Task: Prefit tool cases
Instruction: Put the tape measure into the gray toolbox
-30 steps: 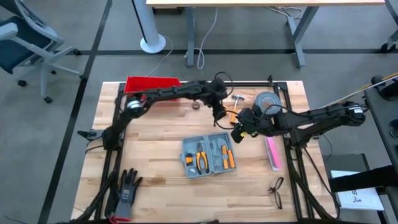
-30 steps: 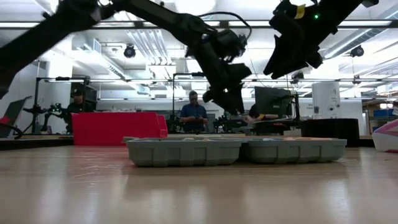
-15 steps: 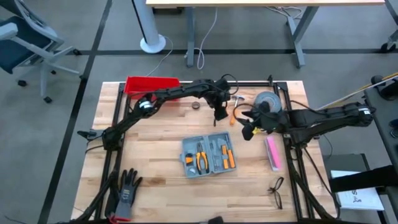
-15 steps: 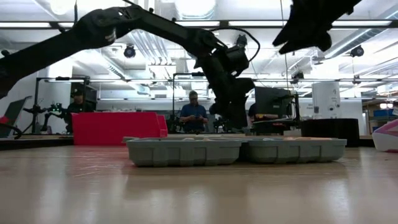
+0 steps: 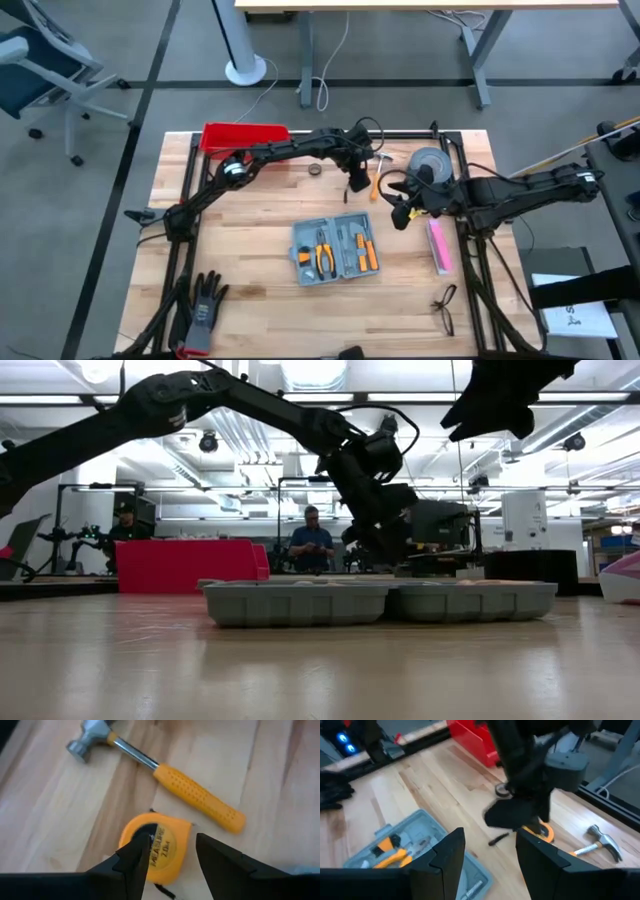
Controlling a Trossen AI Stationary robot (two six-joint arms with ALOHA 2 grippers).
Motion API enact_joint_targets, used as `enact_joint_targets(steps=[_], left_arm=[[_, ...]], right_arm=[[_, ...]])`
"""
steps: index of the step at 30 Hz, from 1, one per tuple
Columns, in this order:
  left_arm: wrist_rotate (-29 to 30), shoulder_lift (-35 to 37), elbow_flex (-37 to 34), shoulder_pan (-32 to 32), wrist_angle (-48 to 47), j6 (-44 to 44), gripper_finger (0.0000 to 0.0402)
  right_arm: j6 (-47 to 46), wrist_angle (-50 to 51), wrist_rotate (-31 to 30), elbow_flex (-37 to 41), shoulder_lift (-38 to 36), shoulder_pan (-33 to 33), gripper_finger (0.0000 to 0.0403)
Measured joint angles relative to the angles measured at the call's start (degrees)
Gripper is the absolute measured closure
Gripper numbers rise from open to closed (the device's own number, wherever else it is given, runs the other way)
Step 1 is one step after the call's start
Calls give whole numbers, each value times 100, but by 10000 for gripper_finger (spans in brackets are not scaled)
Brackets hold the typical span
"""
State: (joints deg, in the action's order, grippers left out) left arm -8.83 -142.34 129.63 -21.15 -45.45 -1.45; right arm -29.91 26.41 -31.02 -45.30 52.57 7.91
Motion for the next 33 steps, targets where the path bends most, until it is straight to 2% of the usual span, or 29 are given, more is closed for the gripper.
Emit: enact_joint_targets(steps=[9, 15, 21, 27, 33], left_arm=[[519, -16, -130, 59, 52, -921, 201], [899, -16, -199, 129, 244, -1102, 187], [936, -16, -269, 165, 254, -982, 199], [640, -16, -208, 239, 407, -549, 213], [637, -10, 213, 273, 316, -336, 221]], right_arm=[[-2, -316, 0, 0, 26, 181, 242], [12, -543, -4, 0, 22, 339, 251], [44, -645, -5, 0, 22, 515, 248], [57, -730, -49, 0, 22, 587, 246], [57, -737, -47, 0, 22, 590, 253]])
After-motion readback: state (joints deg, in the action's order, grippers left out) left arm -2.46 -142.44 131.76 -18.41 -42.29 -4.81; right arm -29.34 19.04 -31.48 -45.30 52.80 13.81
